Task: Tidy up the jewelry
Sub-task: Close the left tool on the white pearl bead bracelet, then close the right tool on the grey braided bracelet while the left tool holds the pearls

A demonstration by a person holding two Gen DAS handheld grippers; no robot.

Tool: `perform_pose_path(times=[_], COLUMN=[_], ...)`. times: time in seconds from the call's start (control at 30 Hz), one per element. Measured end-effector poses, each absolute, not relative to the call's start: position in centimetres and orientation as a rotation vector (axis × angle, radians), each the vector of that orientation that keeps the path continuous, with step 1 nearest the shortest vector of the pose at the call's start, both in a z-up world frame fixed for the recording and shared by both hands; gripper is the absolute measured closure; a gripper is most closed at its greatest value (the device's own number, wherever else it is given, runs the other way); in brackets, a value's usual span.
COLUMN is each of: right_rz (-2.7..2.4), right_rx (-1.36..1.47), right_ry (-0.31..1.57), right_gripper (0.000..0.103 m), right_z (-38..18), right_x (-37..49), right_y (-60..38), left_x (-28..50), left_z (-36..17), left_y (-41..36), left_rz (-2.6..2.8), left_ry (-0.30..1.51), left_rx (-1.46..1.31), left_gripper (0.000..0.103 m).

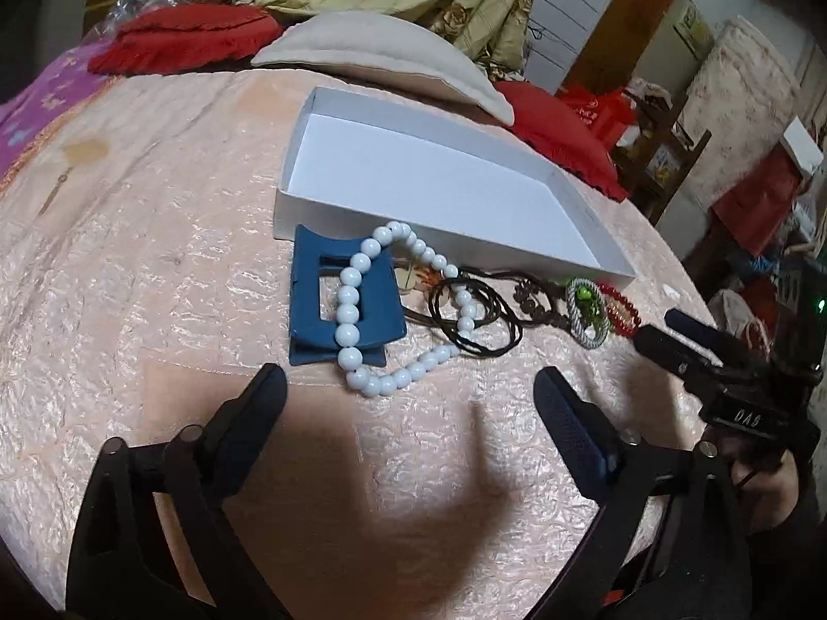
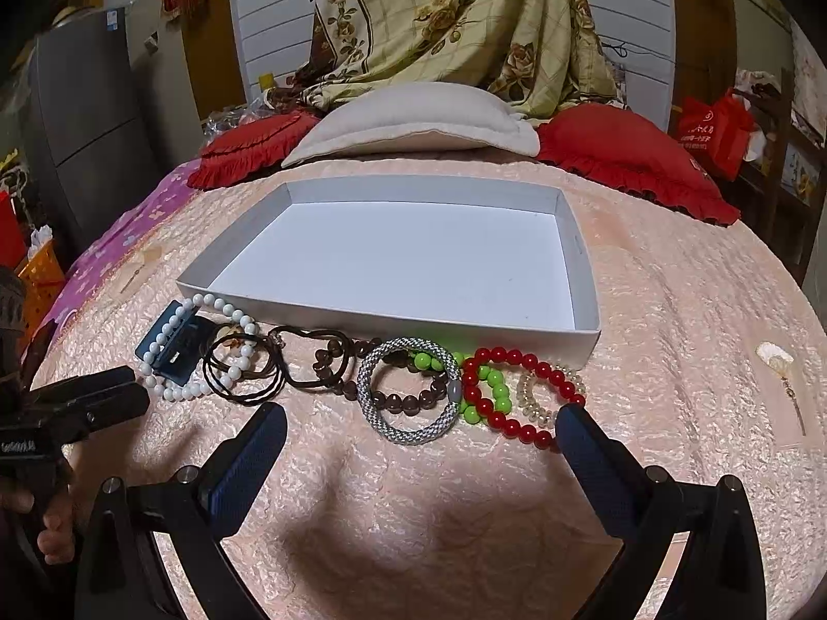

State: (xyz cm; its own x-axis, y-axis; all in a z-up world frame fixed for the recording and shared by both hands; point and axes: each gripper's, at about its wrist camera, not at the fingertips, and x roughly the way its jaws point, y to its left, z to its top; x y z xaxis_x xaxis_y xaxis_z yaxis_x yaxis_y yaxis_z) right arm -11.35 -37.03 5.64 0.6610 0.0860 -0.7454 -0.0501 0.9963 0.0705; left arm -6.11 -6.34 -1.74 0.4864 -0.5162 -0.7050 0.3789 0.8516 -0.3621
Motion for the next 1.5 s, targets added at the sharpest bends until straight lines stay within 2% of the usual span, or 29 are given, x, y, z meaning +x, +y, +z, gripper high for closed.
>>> perform_pose_path(times=[0.07, 0.1, 0.17, 0.53, 0.63, 0.67, 0.77, 0.87, 0.9, 1.23, 1.5], right_rz=[0.078, 0.079, 0.078, 0.078, 0.080, 0.082, 0.080, 0.065, 0.063, 0.034, 0.022], right_rx=[0.048, 0.049, 0.048, 0.042, 0.037, 0.038, 0.038, 0.036, 0.040, 0.073, 0.242], right_ry=[0.843, 0.842, 0.840, 0.841, 0.841, 0.841, 0.836, 0.838, 0.841, 0.839, 0.947], right_gripper=[0.000, 0.000, 0.000, 0.000, 0.000, 0.000, 0.000, 0.000, 0.000, 0.000, 0.000], right_z=[5.7, 5.7, 5.7, 5.6, 5.5, 5.4, 5.3, 5.2, 5.1, 5.2, 3.1], right_x=[-11.4, -11.4, -11.3, -11.3, -11.4, -11.4, -11.4, -11.3, -11.3, -11.2, -10.9], right_y=[-37.1, -37.2, -37.2, -37.1, -36.9, -36.9, -36.9, -37.0, -37.0, -37.3, -40.2], left_x=[-5.9, -5.8, -5.7, -5.0, -4.8, -4.7, -4.5, -4.0, -4.0, -6.8, -6.8], left_z=[-1.9, -2.1, -2.1, -2.1, -2.2, -2.2, -2.4, -2.6, -2.7, -1.2, -0.6], left_y=[-6.3, -6.3, -6.7, -6.4, -6.6, -6.6, -6.6, -6.4, -6.3, -7.1, -7.2], left_rz=[-0.561, -0.573, -0.591, -0.498, -0.486, -0.477, -0.448, -0.426, -0.424, -0.499, -0.515], left_ry=[0.929, 0.937, 0.949, 0.912, 0.906, 0.906, 0.907, 0.919, 0.921, 0.863, 0.859], left_rx=[-0.178, -0.183, -0.175, -0.160, -0.162, -0.161, -0.155, -0.162, -0.166, -0.116, -0.136], left_gripper=[0.025, 0.035, 0.044, 0.044, 0.047, 0.055, 0.066, 0.093, 0.095, 0.095, 0.095])
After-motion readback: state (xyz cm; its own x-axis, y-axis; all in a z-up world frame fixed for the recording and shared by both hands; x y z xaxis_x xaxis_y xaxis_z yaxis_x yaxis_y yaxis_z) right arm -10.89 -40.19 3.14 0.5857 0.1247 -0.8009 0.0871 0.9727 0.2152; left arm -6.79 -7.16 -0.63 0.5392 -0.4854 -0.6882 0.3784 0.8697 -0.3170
